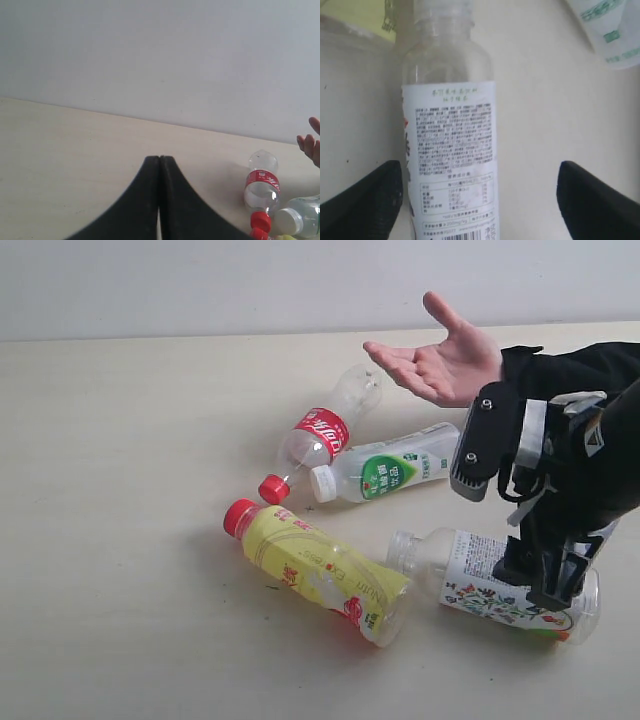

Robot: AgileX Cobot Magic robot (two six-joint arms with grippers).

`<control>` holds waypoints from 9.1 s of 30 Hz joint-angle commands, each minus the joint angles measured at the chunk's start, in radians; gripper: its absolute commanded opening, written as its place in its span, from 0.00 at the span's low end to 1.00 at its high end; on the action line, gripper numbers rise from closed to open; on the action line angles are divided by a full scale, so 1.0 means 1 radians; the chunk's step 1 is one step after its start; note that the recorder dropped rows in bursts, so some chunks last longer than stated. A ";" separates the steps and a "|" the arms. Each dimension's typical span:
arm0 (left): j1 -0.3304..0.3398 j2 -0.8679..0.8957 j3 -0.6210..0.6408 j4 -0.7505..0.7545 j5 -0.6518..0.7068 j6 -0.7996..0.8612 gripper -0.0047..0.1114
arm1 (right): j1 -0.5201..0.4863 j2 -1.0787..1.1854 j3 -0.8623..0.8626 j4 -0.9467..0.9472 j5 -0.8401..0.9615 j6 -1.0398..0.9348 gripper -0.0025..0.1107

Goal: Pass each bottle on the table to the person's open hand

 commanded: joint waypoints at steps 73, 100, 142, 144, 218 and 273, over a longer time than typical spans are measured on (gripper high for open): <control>-0.004 -0.006 0.000 0.003 -0.011 0.001 0.04 | 0.003 0.282 -0.001 0.011 -0.119 -0.118 0.09; -0.004 -0.006 0.000 0.003 -0.011 0.001 0.04 | 0.003 -0.154 -0.005 0.039 -0.023 0.034 0.06; -0.004 -0.006 0.000 0.003 -0.011 0.001 0.04 | -0.058 0.273 -1.023 -0.294 0.550 0.727 0.02; -0.004 -0.006 0.000 0.003 -0.011 0.001 0.04 | -0.088 0.299 -1.031 -0.272 0.550 0.711 0.02; -0.004 -0.006 0.000 0.003 -0.011 0.001 0.04 | -0.177 0.687 -1.157 -0.013 0.397 0.668 0.64; -0.004 -0.006 0.000 0.003 -0.011 0.001 0.04 | -0.175 -1.393 0.259 0.285 0.082 0.551 0.02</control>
